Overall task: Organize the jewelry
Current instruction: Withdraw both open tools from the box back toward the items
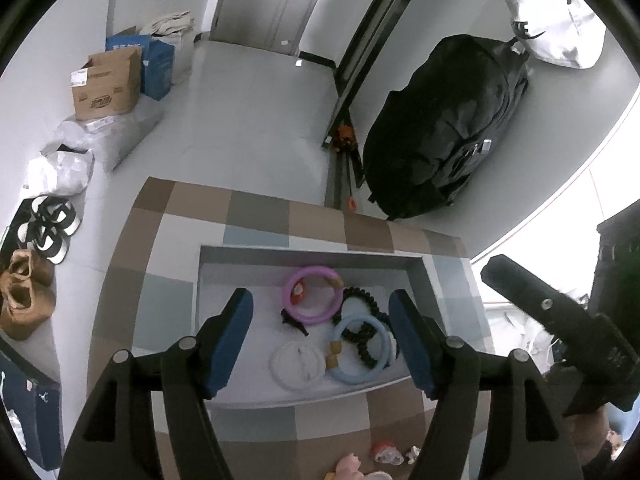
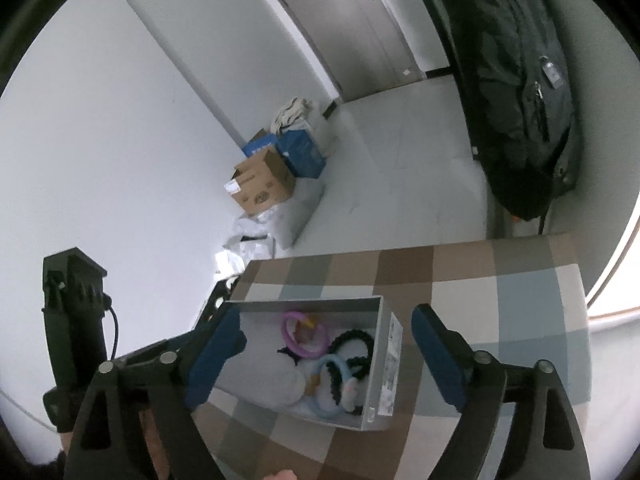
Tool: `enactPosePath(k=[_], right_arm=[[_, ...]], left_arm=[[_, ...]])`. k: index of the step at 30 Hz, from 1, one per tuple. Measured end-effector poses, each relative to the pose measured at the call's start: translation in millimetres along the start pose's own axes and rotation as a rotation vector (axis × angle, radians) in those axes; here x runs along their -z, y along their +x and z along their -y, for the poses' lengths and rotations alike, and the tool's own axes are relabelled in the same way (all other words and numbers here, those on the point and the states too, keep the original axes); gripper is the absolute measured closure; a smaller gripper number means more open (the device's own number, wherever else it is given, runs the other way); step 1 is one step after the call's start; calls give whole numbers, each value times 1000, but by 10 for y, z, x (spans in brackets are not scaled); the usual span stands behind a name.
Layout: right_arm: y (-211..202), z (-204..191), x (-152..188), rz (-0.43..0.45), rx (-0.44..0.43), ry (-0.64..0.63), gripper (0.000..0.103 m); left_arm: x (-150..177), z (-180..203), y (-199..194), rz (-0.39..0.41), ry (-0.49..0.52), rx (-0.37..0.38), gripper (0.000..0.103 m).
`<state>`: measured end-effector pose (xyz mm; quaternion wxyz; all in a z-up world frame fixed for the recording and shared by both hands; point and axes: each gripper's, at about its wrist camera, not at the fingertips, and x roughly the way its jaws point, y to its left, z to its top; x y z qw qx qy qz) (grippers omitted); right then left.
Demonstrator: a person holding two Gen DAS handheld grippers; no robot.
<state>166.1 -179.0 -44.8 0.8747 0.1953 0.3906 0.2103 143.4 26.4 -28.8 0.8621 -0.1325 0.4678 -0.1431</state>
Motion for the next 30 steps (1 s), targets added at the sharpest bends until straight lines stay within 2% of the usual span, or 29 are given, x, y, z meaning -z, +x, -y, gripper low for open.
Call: enactPosePath(k=[5,9,13,19,21,30], right_arm=[[-45,-44,14,4,11,-11,8],[-86,-72,38,16,22,-24,3],[-105,-86,76,17,36,-38,1],[-161,-118,147,20,50,-62,0],[-186,-156,178,25,61,-85,0],[-347,-216,331,44,100,-124,0]], left_arm=[[27,13,-21,0,18,-60,36],[50,40,-78,16,28,-60,36],[88,78,-149,45,48,-82,26],[130,117,-226,69,59,-76,23],[150,140,-237,63,66,-77,19],[280,225,-347,92,91,-82,18]])
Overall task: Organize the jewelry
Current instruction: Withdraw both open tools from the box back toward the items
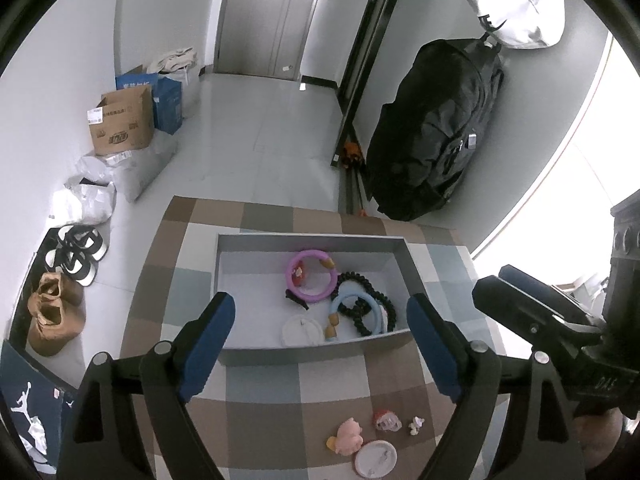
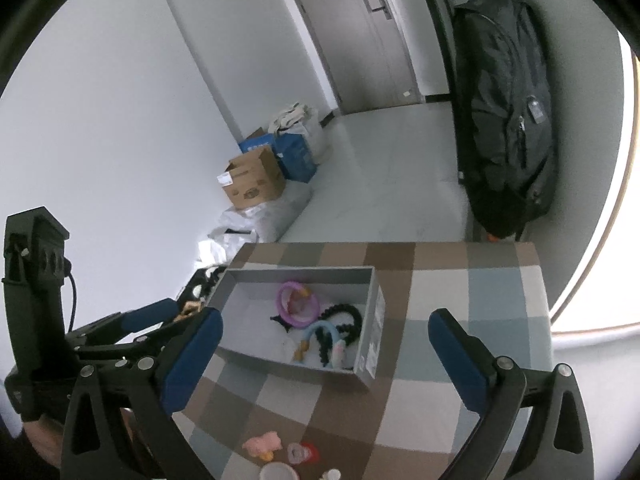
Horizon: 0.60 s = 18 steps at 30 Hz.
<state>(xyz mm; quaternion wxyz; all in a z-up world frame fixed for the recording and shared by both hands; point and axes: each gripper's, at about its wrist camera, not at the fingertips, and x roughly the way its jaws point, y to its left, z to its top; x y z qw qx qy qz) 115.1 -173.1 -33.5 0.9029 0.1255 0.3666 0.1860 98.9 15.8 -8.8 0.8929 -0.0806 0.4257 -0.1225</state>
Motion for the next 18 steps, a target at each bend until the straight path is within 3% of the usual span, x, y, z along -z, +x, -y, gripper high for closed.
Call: enactPosePath(k=[11,18], right_arm=[[-186,70,249,-24,49,-7,0],[-242,143,390,-55,63,5,0]], left_arm=[[224,38,-119,-15,19,-24,18],[419,20,-7,-105,-3,20,18]])
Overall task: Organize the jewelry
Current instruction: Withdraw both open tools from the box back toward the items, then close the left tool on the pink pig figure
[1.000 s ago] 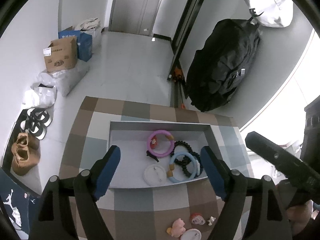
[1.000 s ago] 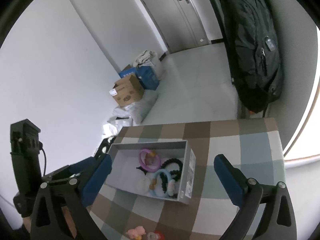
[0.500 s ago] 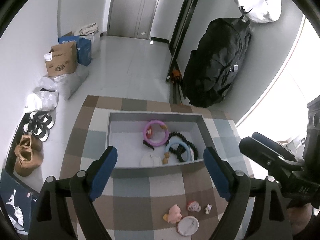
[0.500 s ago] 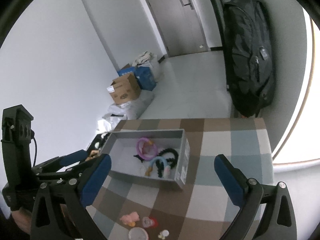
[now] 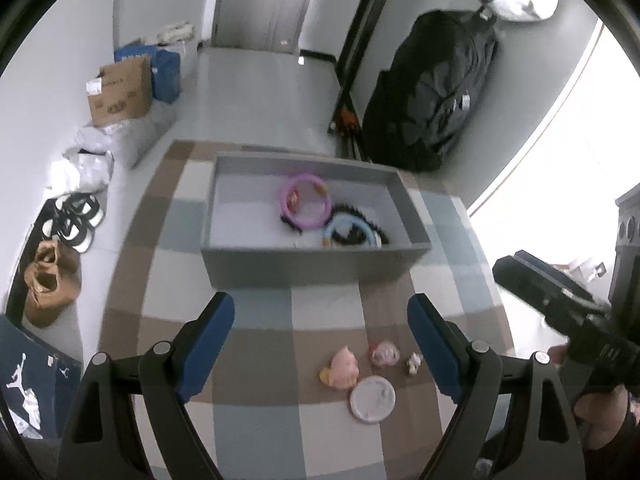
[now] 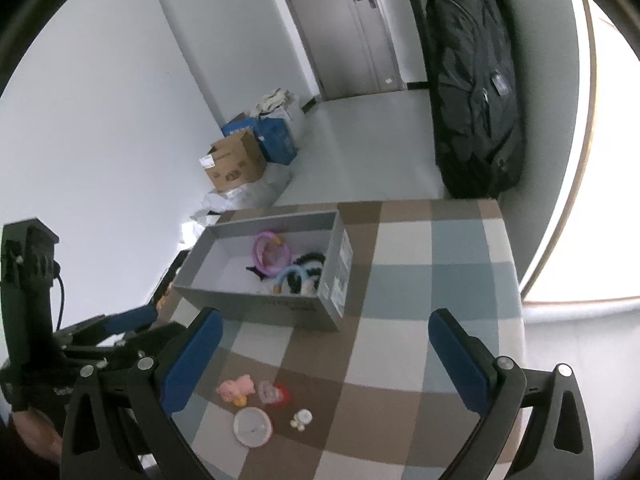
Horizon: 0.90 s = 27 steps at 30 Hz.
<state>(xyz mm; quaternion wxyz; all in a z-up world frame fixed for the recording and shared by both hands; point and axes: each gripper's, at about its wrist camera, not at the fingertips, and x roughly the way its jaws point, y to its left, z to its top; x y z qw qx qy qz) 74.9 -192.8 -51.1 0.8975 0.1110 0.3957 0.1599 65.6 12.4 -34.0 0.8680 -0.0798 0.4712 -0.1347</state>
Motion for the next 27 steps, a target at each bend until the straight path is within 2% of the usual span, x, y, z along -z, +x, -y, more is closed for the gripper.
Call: enactPosePath(k=[8,12,20,27], right_arm=[[-54,56,120,-13,7,4,0],[-60,68,184,-29,5,19,0],[-57,86,211,-30,12,33,0],[-55,120,190,-33,8,49,0]], left_arm=[[167,48,60,-32,55,-20,18],[208,30,111,-67,42,4,18],[300,69,219,-102,69,-6,18],[355,81,310,-138,85,-3,32]])
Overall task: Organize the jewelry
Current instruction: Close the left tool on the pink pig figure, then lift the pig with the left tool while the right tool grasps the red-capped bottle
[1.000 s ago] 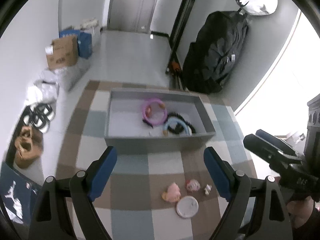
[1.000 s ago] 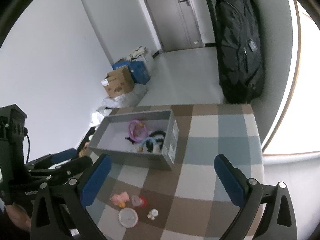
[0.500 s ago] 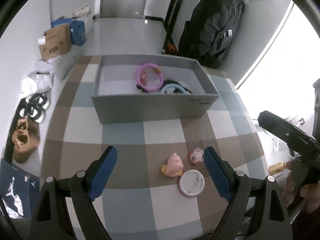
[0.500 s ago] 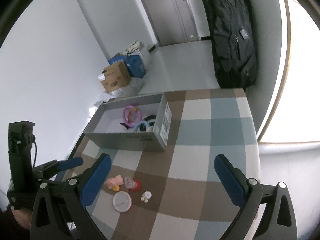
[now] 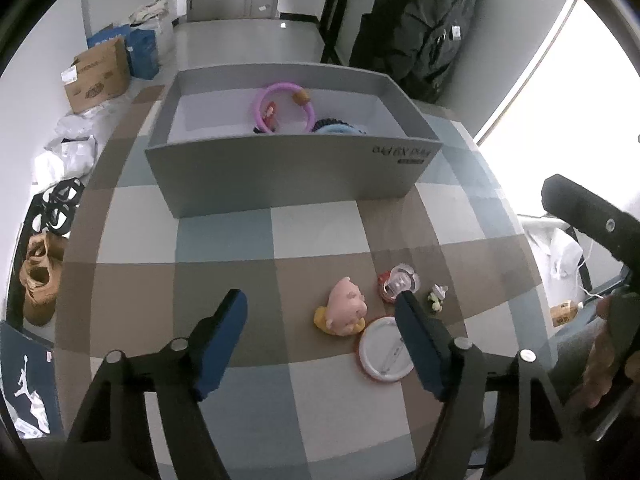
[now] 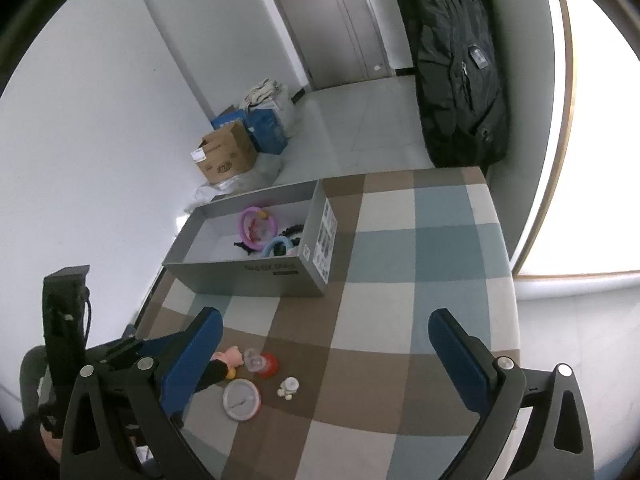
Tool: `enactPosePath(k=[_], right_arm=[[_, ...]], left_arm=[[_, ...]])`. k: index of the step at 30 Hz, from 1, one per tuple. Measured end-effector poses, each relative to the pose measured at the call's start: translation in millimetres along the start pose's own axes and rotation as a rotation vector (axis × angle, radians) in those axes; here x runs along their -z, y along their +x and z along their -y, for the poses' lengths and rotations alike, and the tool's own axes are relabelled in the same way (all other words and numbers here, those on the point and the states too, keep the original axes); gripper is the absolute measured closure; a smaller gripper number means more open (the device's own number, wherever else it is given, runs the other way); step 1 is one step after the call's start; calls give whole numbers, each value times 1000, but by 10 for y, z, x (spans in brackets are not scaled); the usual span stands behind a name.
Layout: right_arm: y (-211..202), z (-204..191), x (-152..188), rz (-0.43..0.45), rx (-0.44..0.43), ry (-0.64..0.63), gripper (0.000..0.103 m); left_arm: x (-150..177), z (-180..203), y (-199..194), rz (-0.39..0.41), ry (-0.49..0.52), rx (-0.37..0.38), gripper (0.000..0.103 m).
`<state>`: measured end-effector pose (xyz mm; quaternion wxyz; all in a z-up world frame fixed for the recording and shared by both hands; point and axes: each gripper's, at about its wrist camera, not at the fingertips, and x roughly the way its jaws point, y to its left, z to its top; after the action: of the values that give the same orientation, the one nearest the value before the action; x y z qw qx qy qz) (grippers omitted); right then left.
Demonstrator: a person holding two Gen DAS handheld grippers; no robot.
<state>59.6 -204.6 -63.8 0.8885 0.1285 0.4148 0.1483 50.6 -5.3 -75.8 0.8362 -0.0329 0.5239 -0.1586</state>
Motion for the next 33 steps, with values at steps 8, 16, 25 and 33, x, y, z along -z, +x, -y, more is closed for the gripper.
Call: enactPosePath(k=[8,16,25,33], right_arm=[[-10,-18,-5,2,-12,-8,0],[44,-50,2,-16,-16,-17,0],[125,-59,20,-49,-32,-15,0],[189,-107,76,-72,-29,-40,0]], left_arm=[[14,16,61,-29,0,5,55],[-36,-9,92,-43,11,16,80],[-74,-36,18,-19,-14,39,80],[-155,-95,-234,68,-59,61,80]])
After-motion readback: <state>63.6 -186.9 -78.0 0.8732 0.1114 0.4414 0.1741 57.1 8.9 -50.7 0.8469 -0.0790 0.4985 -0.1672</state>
